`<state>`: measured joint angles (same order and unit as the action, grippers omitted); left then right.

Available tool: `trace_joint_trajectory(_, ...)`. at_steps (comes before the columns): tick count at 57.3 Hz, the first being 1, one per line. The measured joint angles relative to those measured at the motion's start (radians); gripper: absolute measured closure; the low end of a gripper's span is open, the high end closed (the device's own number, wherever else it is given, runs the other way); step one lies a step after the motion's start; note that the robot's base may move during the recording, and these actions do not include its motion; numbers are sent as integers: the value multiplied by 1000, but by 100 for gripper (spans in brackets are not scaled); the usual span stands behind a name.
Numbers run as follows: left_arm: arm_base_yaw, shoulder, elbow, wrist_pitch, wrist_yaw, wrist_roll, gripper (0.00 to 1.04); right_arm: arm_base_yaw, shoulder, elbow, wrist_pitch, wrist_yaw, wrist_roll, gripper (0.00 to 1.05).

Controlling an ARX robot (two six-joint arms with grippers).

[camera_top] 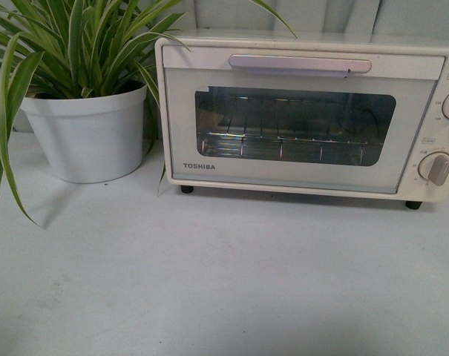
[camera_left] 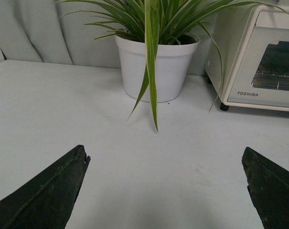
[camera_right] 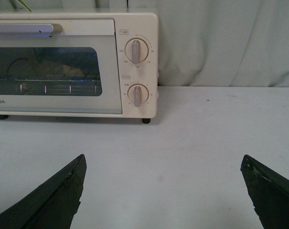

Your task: Open oven

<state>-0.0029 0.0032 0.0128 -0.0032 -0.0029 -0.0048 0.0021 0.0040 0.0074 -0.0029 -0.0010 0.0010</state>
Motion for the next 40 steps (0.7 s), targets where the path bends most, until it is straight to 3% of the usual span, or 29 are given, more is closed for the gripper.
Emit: trace_joint_trajectory(40,0,0,0,0,0,0,6,0,0,0,0,0,0,9)
